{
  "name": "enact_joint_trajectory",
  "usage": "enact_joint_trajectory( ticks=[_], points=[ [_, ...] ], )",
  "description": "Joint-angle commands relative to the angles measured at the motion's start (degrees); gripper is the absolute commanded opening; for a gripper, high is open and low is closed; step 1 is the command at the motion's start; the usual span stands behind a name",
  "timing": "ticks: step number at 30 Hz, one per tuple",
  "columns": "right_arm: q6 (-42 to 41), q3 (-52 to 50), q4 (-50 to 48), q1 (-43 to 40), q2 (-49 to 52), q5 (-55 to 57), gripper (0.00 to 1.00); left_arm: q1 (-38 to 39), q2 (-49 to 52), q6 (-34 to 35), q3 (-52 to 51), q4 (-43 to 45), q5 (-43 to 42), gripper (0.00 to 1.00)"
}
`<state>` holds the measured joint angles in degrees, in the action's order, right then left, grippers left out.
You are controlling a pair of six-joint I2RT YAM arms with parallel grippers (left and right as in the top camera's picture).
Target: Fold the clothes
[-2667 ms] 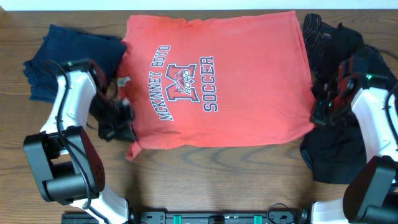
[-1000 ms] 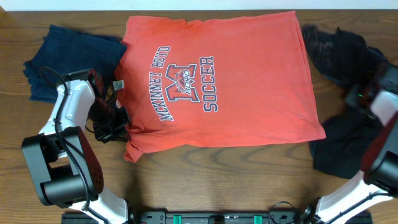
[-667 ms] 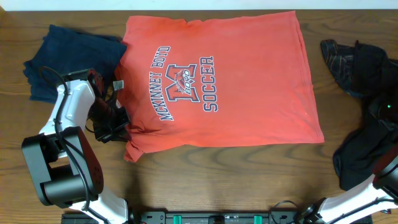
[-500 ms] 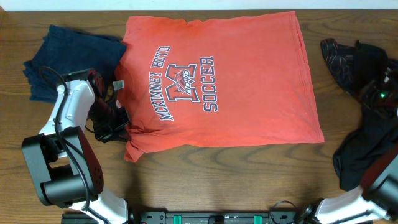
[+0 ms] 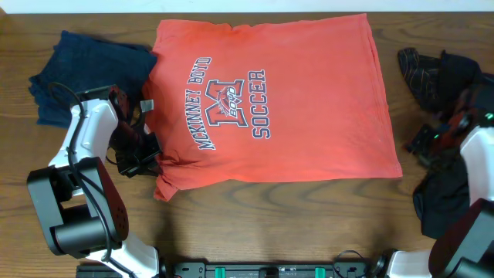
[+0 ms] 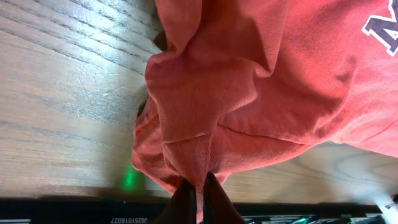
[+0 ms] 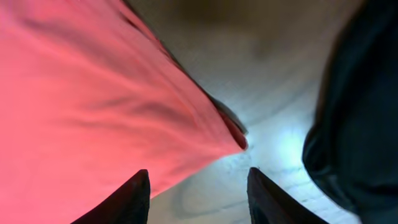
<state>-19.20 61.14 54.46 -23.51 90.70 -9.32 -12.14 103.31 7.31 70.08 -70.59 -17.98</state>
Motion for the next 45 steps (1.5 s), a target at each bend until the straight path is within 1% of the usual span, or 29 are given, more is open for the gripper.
enact_joint_trajectory(
  ticks=[1, 10, 15, 16, 18, 19, 20, 21, 22, 24, 28, 32, 37, 41, 45],
  points=[
    [-5.66, -5.70, -2.97, 0.33, 0.55, 2.01, 0.48, -0.15, -1.20, 0.11, 0.31, -0.22, 0.50, 0.05],
    [-10.75, -17.70, -17.97, 0.50, 0.61, 0.74, 0.47, -0.15, -1.20, 0.31, 0.31, -0.22, 0.50, 0.06],
    [-12.09, -21.94, -24.33, 0.83, 0.70, 0.74, 0.45, -0.15, -1.20, 0.31, 0.31, -0.22, 0.50, 0.06],
    [-12.09, -22.56, -25.88, 0.87, 0.70, 0.72, 0.43, -0.15, -1.20, 0.31, 0.31, -0.22, 0.50, 0.06],
    [-12.07, -23.10, -27.78, 0.94, 0.70, 0.70, 0.31, -0.15, -1.20, 0.31, 0.31, -0.22, 0.50, 0.06],
    [-12.07, -23.10, -28.06, 1.03, 0.70, 0.72, 0.22, -0.15, -1.20, 0.31, 0.31, -0.22, 0.50, 0.06],
    [-12.07, -23.10, -28.35, 1.09, 0.70, 0.72, 0.10, -0.15, -1.20, 0.33, 0.31, -0.24, 0.50, 0.06],
    [-12.07, -23.10, -28.50, 1.07, 0.70, 0.70, 0.03, -0.15, -1.20, 0.31, 0.31, -0.24, 0.50, 0.05],
    [-12.07, -23.08, -28.57, 1.07, 0.70, 0.72, 0.01, -0.15, -1.20, 0.31, 0.31, -0.24, 0.50, 0.06],
    [-12.02, -22.82, -28.55, 1.05, 0.68, 0.72, 0.01, -0.15, -1.20, 0.33, 0.31, -0.26, 0.50, 0.06],
    [-12.00, -20.72, -27.36, 0.17, -0.31, 0.68, 0.01, -0.15, -1.20, 0.31, 0.33, -0.85, 0.48, 0.06],
    [-11.80, -13.73, -19.89, -3.65, -3.63, 1.29, 0.01, 0.17, -1.44, 0.28, 0.33, -2.03, 0.07, 0.06],
    [-11.45, -5.35, -9.79, -10.27, -9.05, 4.11, 0.01, 2.29, -3.80, -0.92, 0.33, -2.67, -3.93, 0.06],
    [-9.42, -4.31, -5.27, -16.11, -14.05, 4.81, 0.01, 4.55, -7.72, -1.03, 0.33, -5.49, -4.04, 0.06],
    [-7.28, -4.31, -2.47, -19.80, -18.14, 4.79, 0.01, 5.16, -13.46, -1.03, 0.33, -9.79, -4.04, 0.06]
  ],
)
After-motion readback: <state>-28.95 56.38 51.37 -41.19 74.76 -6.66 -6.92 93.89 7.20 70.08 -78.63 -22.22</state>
